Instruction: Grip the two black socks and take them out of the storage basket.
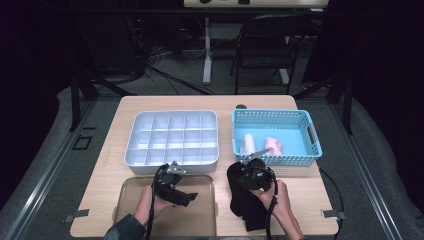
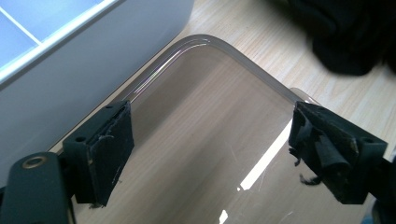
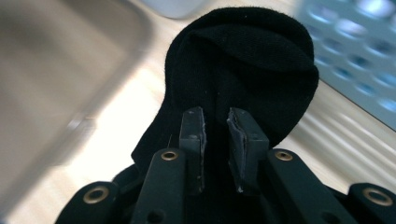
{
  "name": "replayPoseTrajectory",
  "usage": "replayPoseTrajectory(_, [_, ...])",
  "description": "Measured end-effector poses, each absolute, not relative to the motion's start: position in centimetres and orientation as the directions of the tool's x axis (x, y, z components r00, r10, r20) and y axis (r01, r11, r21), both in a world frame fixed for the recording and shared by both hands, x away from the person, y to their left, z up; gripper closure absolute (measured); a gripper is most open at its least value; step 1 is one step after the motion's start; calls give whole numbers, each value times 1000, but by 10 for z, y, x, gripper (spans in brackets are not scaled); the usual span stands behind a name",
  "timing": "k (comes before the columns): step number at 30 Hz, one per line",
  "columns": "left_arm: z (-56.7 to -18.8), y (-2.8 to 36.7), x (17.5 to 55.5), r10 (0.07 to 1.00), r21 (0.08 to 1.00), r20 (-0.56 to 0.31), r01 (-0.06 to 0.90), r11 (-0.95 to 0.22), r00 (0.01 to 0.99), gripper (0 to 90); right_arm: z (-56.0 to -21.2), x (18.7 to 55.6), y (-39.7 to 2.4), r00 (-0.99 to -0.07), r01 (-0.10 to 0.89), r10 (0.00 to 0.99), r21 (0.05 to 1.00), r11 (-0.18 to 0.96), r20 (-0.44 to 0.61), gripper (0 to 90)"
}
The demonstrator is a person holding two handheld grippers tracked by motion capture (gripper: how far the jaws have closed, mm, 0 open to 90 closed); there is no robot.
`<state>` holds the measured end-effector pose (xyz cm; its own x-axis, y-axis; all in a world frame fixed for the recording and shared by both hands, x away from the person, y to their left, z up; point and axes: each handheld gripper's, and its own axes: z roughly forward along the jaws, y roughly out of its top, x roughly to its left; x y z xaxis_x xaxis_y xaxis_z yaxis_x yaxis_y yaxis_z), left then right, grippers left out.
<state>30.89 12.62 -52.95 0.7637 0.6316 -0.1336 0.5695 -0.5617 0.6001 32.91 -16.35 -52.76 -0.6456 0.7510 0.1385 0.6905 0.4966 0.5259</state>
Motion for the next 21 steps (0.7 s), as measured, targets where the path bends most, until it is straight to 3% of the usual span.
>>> replayPoseTrajectory(9, [-532,119,309,609,589,-147,564,-578,779,197,-531,322,-129,-777,584,614,521,622,139,745])
replayPoseTrajectory(15, [-536,111,309,597,577,-142,556,-598,789,234,-534,323,-124,-775,593,616,504,628,144,507])
replayPoseTrajectory(21, [-536,110,310,598,575,-133,553,-603,790,240,-519,316,-165,-691,690,698,462,558,188,432])
